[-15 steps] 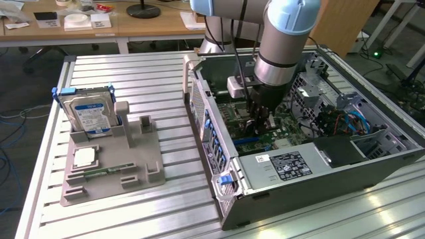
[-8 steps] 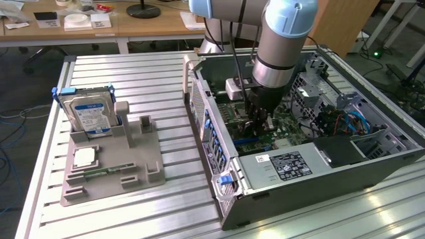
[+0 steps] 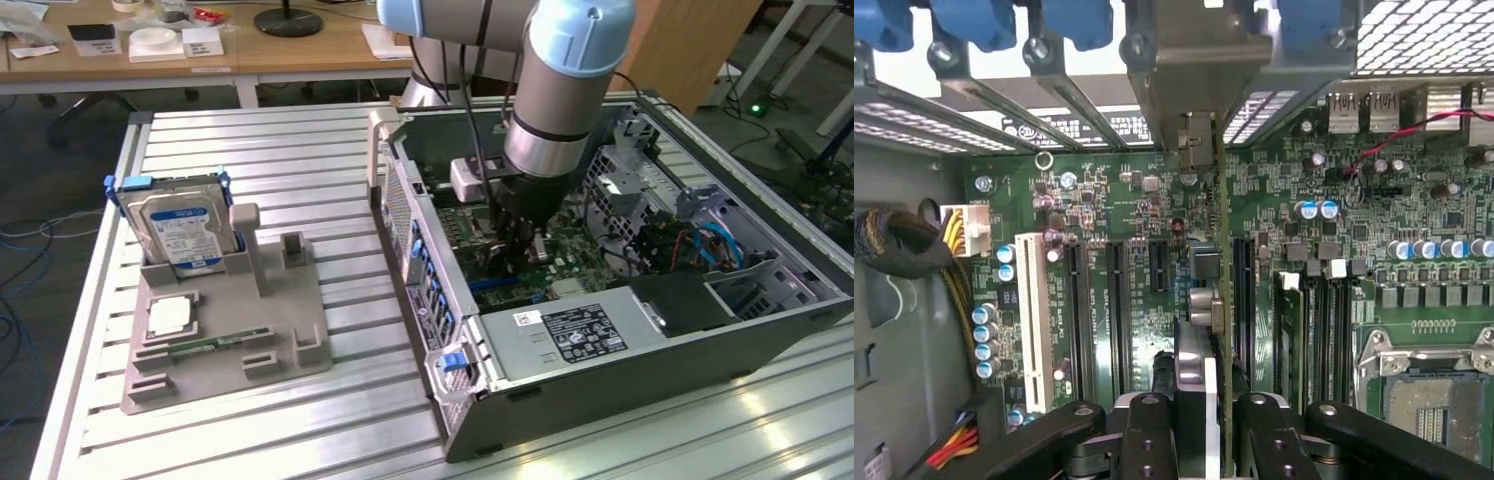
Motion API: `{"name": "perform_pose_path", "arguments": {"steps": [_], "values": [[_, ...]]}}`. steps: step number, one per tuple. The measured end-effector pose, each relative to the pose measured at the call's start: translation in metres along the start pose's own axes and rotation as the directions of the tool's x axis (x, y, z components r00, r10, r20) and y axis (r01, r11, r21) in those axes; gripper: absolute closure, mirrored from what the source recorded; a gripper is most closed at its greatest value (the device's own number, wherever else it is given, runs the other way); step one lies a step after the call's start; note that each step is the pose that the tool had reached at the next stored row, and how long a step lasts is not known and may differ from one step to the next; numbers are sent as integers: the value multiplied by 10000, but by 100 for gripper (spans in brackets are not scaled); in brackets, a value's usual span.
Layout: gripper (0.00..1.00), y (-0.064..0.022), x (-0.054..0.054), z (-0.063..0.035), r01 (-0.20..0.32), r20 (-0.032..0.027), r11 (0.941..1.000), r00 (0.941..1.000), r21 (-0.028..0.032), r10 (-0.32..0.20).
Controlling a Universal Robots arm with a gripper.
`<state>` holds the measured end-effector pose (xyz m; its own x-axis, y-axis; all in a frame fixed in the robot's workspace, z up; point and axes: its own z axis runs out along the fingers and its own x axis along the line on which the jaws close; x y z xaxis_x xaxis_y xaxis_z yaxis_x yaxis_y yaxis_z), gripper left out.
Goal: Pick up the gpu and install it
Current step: 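Insert the gpu into the slot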
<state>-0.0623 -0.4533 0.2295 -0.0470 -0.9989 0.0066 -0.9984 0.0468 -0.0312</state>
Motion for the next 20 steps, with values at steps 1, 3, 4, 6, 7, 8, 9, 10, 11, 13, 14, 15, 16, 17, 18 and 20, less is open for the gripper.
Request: {"name": "perform_pose_path", "arguments": {"steps": [1,3,4,6,7,8,9,10,11,13,14,15,16,17,18,20], "values": [[72,3,1,2,1,-1,10000,10000,-1,-1],[72,4,0,9,2,1,10000,10000,1,-2],[72,5,0,15,1,2,10000,10000,1,-1],[72,7,0,23,1,0,10000,10000,0,-1],[72,7,1,26,1,-1,10000,10000,0,-1],[72,8,0,29,1,0,10000,10000,0,-1],[72,9,0,33,0,0,10000,10000,0,0],[72,9,0,36,1,0,10000,10000,0,-1],[72,9,0,40,1,1,10000,10000,0,-1],[72,10,0,48,1,0,10000,10000,0,-1],[72,10,0,51,1,0,10000,10000,-1,-1],[72,10,0,55,1,-1,10000,10000,-2,-1],[72,11,0,59,1,0,10000,10000,-2,-1],[72,11,0,63,1,0,10000,10000,-4,-1],[72,11,0,66,1,-1,10000,10000,-5,-1],[72,14,0,67,0,-3,10000,10000,-6,0]]}}
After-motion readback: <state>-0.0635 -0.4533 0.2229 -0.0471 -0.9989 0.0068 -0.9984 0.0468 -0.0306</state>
